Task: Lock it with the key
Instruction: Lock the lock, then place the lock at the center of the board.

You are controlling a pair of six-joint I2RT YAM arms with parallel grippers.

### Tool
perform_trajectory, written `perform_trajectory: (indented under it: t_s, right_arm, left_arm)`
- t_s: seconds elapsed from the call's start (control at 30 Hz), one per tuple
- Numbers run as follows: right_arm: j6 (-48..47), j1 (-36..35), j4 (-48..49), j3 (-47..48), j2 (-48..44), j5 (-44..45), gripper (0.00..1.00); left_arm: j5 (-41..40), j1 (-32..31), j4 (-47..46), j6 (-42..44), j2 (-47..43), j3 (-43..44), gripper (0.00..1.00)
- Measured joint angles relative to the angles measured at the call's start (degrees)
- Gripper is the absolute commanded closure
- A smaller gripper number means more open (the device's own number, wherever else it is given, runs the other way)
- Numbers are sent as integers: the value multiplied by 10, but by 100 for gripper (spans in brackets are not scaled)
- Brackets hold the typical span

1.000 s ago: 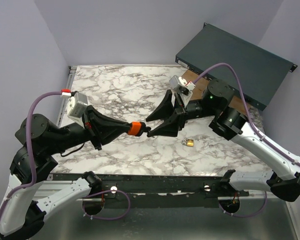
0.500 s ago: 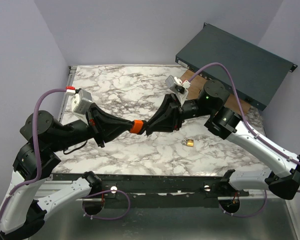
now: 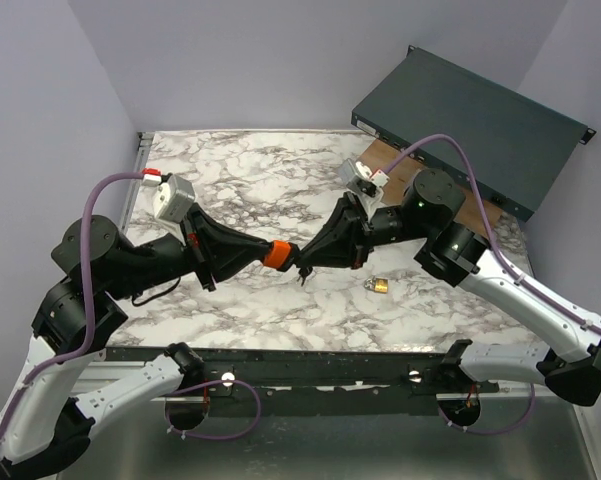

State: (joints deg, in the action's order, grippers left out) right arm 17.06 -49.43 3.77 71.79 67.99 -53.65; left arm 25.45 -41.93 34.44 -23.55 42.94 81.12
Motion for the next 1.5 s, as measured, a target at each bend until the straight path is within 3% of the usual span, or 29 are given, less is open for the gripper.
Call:
perform_trajectory:
  t_s: [0.6, 0.93, 1.1, 1.23, 1.5]
  right_arm:
    - [-13, 13, 15, -78, -63, 49, 99]
    - [-16, 43, -31, -114, -80, 52, 99]
    - [-19, 49, -77, -115, -81, 129, 99]
    - [-15, 50, -119, -113, -78, 254, 99]
    - [1, 53, -193, -72, -14, 417, 99]
  left_arm:
    - [112, 59, 1, -1, 42, 9, 100]
    - [182, 130, -110, -25, 24, 5, 100]
    - [135, 147, -105, -33, 28, 4, 100]
    - [60, 168, -83, -54, 52, -13, 100]
    - [-26, 192, -136, -159, 107, -226, 100]
